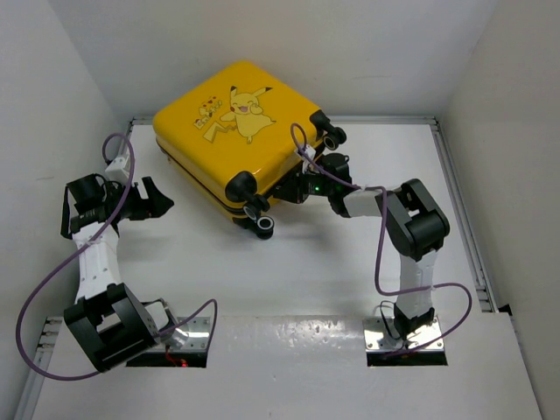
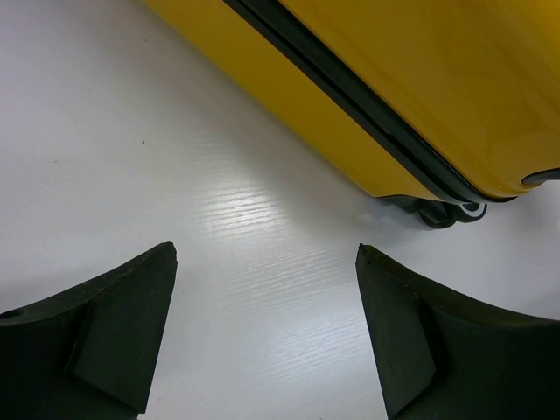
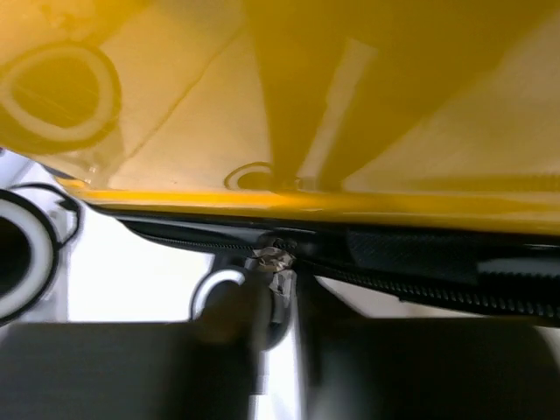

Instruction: Pack the luggage

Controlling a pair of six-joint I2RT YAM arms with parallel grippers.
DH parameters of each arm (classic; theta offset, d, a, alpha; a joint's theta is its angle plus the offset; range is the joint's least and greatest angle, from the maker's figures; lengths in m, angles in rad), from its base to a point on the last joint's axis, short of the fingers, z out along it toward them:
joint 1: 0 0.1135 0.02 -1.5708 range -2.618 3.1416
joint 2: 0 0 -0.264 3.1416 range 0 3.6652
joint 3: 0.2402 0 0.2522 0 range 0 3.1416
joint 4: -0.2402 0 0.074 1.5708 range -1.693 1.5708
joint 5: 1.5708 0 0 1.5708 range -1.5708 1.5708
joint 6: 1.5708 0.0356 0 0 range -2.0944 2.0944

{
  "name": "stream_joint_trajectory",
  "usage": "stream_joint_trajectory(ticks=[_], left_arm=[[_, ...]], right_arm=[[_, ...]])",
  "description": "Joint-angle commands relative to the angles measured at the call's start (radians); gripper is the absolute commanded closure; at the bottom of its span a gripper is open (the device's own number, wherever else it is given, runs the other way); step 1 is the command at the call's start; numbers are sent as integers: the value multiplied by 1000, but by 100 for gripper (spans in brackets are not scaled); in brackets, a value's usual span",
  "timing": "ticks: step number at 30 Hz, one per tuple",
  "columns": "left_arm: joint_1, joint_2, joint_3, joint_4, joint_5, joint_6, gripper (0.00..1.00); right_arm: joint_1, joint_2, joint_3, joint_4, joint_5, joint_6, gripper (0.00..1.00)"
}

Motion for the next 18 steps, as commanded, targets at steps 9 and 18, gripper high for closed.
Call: stream_joint_trajectory(ticks=[9, 18], left_arm=[[14, -50, 10, -38, 10, 10, 15], [-128, -96, 94, -139, 50, 2, 16]], right_arm=[[30, -117, 32, 191, 27, -3, 100], [116, -207, -4, -7, 169, -176, 100]])
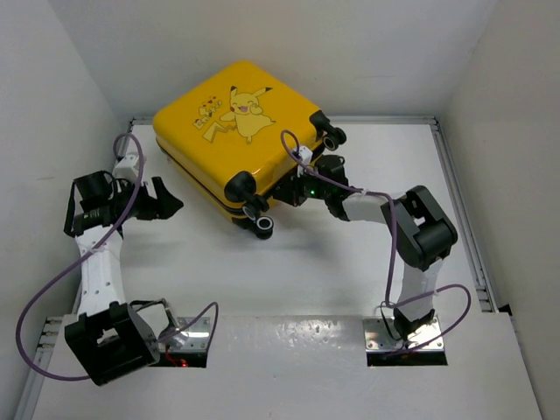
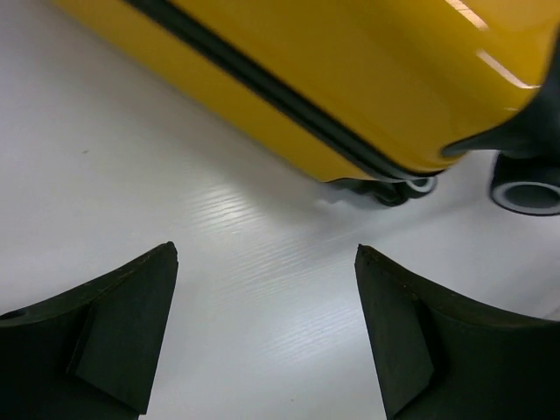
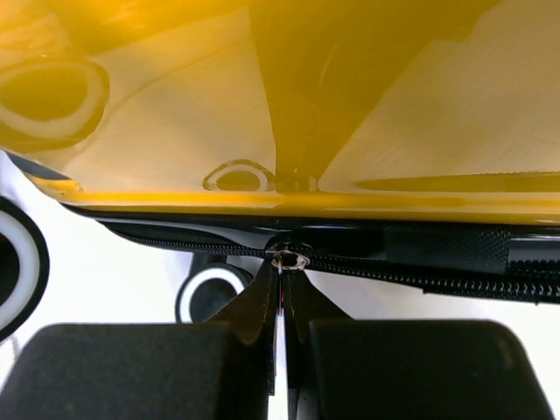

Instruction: Pack the luggage

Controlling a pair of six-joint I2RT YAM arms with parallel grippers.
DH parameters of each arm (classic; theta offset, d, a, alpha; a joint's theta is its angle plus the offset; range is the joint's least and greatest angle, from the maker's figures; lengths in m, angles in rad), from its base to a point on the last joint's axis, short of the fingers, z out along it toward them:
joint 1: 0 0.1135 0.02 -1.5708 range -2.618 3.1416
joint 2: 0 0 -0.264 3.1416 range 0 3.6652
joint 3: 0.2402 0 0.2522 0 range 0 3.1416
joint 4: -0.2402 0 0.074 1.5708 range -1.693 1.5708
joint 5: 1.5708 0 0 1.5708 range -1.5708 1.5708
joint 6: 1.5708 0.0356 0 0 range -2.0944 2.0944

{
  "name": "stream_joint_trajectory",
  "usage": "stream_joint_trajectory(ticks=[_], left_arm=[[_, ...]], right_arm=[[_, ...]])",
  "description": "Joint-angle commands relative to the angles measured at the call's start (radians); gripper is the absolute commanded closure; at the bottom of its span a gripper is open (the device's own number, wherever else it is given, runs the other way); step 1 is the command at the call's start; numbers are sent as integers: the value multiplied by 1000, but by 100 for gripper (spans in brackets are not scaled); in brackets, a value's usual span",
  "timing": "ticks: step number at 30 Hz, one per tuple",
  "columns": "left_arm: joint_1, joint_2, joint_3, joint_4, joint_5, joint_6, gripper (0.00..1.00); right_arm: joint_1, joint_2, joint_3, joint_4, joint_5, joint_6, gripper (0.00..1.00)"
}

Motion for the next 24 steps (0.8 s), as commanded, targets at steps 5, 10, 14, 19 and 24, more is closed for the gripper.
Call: stream_joint_trajectory(ticks=[5, 10, 14, 19, 24], left_arm=[[-252, 11, 114, -56, 14, -203, 13], [-447, 34, 144, -32, -134, -493, 0], [-516, 20, 133, -5, -234, -637, 0], [-535, 54, 145, -16, -329, -717, 0], [-567, 113, 157, -16, -371, -806, 0]], right_arm=[[135, -117, 15, 106, 56, -91, 100], [175, -68, 58, 110, 93, -85, 100], [217, -6, 147, 109, 132, -79, 100], [235, 44, 216, 92, 201, -68, 100], [235, 49, 230, 69, 222, -64, 100]])
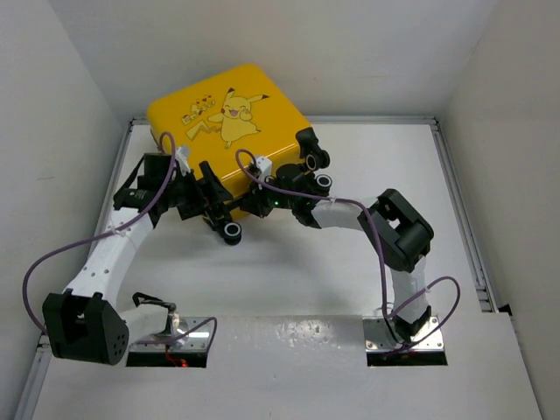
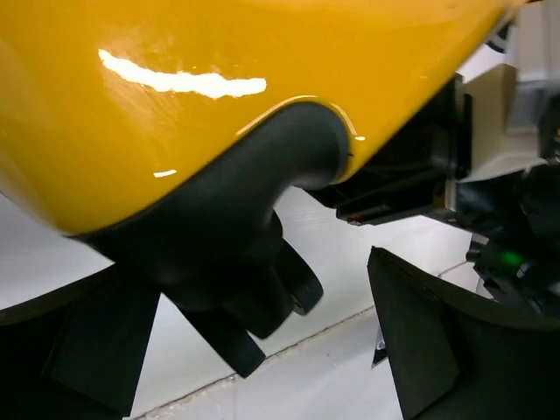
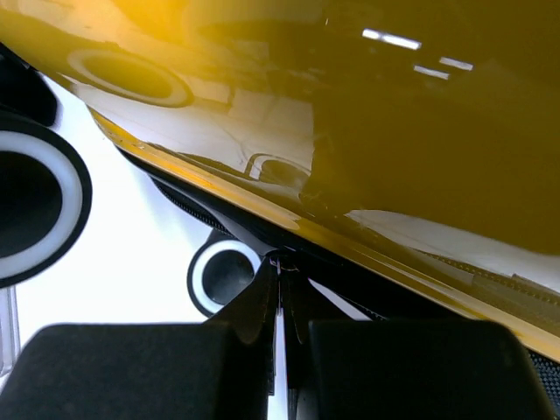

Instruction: Pack the luggage

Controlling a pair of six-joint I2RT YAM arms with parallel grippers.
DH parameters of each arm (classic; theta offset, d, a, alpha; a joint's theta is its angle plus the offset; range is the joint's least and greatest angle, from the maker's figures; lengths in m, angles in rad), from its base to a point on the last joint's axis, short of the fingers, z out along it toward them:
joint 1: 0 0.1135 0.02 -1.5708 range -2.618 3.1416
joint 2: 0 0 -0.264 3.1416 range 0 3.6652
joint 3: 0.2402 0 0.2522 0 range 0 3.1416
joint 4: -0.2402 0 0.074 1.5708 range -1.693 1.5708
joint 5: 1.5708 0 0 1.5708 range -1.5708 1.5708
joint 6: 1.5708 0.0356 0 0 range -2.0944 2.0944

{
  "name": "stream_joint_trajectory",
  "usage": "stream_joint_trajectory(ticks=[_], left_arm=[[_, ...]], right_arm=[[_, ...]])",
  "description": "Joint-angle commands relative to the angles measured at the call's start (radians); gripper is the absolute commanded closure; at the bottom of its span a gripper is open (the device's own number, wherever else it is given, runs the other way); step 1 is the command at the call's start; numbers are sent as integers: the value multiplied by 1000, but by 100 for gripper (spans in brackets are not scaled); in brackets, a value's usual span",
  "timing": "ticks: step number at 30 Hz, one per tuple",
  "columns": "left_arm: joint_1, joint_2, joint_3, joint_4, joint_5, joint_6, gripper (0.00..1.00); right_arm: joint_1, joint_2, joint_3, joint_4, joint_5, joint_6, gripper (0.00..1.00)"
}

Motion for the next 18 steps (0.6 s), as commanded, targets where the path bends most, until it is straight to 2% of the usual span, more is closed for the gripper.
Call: stream_joint_trajectory(ticks=[1, 5, 7, 8, 10, 11, 13, 14, 18], left_arm=[[-38, 22, 48, 14, -71, -94, 0], [-49, 83, 48, 5, -94, -119, 0], [-40, 111, 59, 5, -106, -128, 7], [-30, 111, 59, 5, -106, -128, 21], [-7, 125, 68, 5, -106, -139, 43], [4, 135, 68, 5, -106, -139, 64], [44, 151, 79, 5, -106, -139, 84], [58, 164, 79, 5, -106, -139, 100], [147, 191, 109, -16, -131, -118, 100]], right_arm=[[0, -29, 71, 145, 55, 2, 100], [11, -29, 68, 151, 73, 8, 100], [15, -31, 67, 154, 88, 3, 100], [11, -35, 61, 152, 95, -1, 100], [12, -41, 53, 152, 134, -4, 100], [11, -54, 39, 151, 147, -12, 100], [12, -72, -5, 157, 238, -12, 100], [12, -89, -22, 171, 292, -18, 100], [0, -146, -163, 243, 427, -26, 100]])
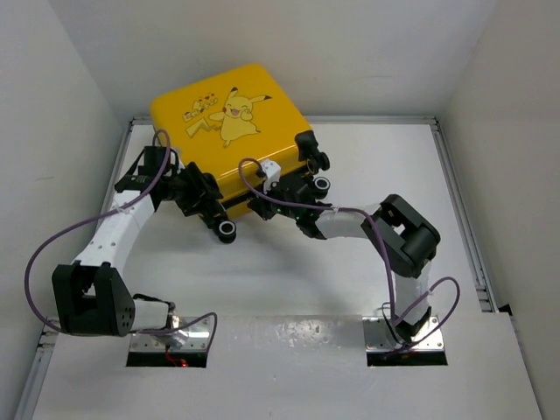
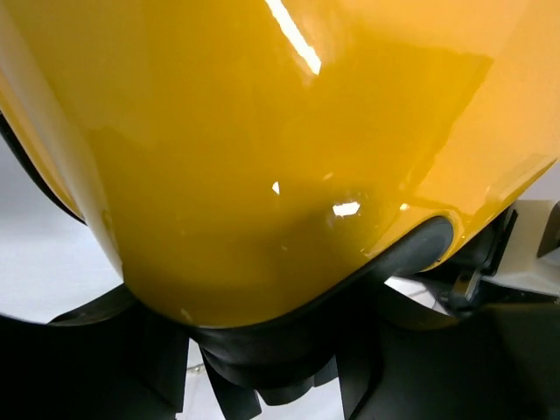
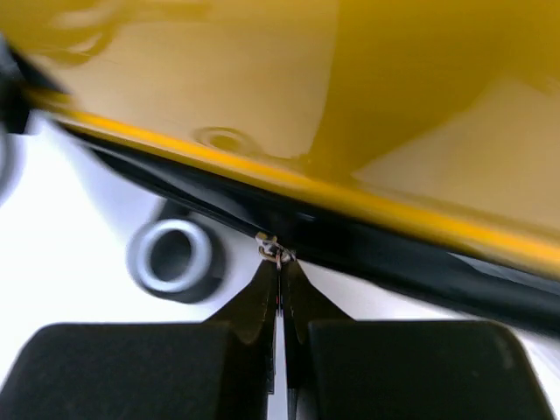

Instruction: Pack the luggage

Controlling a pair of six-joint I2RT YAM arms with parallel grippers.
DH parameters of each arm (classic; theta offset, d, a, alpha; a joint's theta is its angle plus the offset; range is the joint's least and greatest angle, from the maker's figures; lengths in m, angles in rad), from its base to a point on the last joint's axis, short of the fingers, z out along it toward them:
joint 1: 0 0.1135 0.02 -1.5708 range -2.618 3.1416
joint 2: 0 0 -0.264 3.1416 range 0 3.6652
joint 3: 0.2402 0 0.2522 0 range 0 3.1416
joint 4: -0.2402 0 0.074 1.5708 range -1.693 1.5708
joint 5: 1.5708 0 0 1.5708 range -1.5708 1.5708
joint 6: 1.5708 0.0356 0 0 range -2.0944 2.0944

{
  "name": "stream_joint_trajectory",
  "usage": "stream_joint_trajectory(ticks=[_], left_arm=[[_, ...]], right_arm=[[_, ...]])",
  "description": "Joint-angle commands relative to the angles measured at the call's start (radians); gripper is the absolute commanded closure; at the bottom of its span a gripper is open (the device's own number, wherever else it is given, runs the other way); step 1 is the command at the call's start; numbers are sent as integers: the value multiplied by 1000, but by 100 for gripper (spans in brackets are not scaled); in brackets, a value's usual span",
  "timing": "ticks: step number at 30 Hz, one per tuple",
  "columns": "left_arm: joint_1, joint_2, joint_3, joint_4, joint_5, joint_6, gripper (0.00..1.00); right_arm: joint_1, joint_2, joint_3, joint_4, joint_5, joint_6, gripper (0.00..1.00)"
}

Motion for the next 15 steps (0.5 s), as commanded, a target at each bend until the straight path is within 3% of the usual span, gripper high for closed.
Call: stream_joint_trajectory(ticks=[1, 15], left_arm=[[101, 38, 41, 40, -65, 43, 100], [324, 107, 83, 50, -74, 42, 100]], right_arm=[[-46, -106, -71, 140, 211, -16, 100], [-230, -212, -230, 16, 385, 47, 100]])
